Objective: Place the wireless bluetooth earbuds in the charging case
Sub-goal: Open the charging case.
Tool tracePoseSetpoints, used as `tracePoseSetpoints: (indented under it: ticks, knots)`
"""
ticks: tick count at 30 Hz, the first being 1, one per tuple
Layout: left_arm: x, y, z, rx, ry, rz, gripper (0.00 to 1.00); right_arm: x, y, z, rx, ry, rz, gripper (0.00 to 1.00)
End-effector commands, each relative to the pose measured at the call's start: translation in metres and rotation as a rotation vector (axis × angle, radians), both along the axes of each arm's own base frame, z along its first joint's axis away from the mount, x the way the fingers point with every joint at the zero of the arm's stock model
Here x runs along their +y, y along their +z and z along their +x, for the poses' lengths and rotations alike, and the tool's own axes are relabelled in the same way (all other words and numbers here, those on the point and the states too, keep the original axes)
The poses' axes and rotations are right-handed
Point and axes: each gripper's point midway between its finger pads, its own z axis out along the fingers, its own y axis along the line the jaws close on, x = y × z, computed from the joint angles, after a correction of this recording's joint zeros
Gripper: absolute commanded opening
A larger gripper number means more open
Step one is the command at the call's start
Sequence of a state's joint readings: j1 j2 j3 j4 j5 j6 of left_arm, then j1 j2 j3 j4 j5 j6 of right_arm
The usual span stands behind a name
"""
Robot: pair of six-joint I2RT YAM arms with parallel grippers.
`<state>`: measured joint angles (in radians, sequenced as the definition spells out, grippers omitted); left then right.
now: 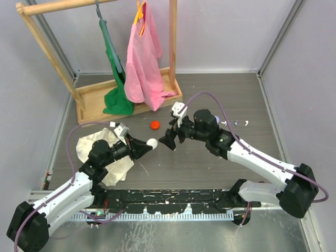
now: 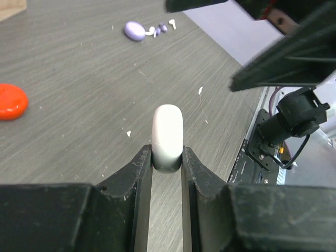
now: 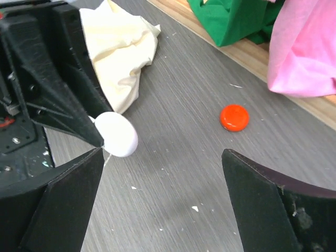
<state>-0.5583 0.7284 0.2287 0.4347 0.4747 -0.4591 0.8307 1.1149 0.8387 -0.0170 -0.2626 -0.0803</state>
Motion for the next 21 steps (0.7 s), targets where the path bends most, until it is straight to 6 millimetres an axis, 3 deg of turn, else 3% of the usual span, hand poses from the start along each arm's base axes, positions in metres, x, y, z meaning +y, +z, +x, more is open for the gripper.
tracePoseSetpoints:
  ticks: [1, 7, 15, 21]
  knots:
    - [0.000, 0.046, 0.002, -0.205, 0.008, -0.105, 0.15, 0.025, 0.041, -0.005, 0.100, 0.175, 0.195, 1.00]
    - [0.002, 0.060, -0.002, -0.237, 0.012, -0.175, 0.15, 0.042, 0.038, -0.007, 0.179, 0.284, 0.234, 1.00]
    - [0.000, 0.066, -0.004, -0.257, -0.006, -0.199, 0.13, 0.038, 0.036, -0.015, 0.131, 0.308, 0.284, 0.98]
    - [-0.005, 0.066, -0.015, -0.249, -0.073, -0.199, 0.12, 0.035, 0.035, -0.027, 0.141, 0.365, 0.302, 0.85]
